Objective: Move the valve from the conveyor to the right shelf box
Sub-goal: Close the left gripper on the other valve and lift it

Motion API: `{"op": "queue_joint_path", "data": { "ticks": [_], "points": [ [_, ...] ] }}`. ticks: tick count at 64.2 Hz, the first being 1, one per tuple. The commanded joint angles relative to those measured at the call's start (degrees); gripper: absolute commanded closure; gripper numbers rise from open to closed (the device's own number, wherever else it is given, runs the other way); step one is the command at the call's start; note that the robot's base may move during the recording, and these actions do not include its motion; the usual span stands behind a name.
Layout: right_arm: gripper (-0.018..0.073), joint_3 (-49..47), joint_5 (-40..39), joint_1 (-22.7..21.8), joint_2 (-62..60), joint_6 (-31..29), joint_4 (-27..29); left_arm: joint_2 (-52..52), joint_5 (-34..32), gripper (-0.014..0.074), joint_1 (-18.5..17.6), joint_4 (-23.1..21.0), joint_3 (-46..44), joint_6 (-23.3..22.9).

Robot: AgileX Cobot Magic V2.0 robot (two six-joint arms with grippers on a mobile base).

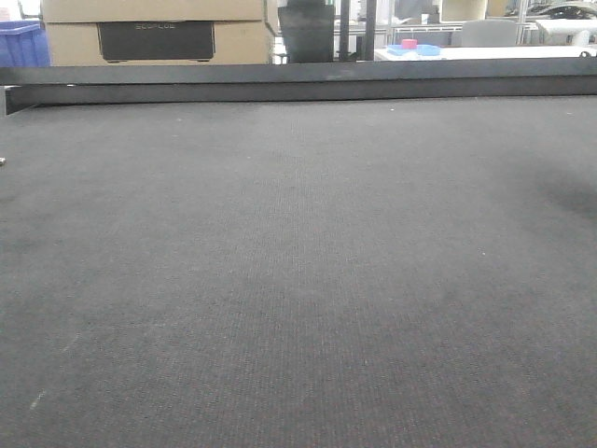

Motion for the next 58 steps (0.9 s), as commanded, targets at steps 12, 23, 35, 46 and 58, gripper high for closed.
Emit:
{"op": "queue_joint_path", "data": {
  "ticks": [12, 23, 35, 46, 58],
  "points": [
    [0.0713, -0.4, -1.6, -0.1, -1.3, -0.3, 0.1, 10.5, -1.2, -0.0004, 0.4, -3.2, -7.3, 3.3],
    [0.0713, -0.4, -1.8, -0.1, -1.3, -0.3, 0.1, 15.6, -2.5, -0.0004, 0.4, -3.9, -8.4, 3.3],
    [0.0713, -0.4, -1.8, -0.1, -1.3, -0.3, 0.1, 19.3, -2.5, -0.0004, 0.4, -3.7, -8.4, 3.3],
    [0.0713, -0.4, -1.8, -0.1, -1.3, -0.3, 0.1, 21.3, -3.0, -0.0004, 0.4, -3.7, -8.4, 3.3],
    [0.0713, -0.4, -1.8, -0.1, -1.3, -0.3, 0.1, 21.8, -3.0, 0.0004, 0.4, -3.7, -8.4, 3.3]
  ]
}}
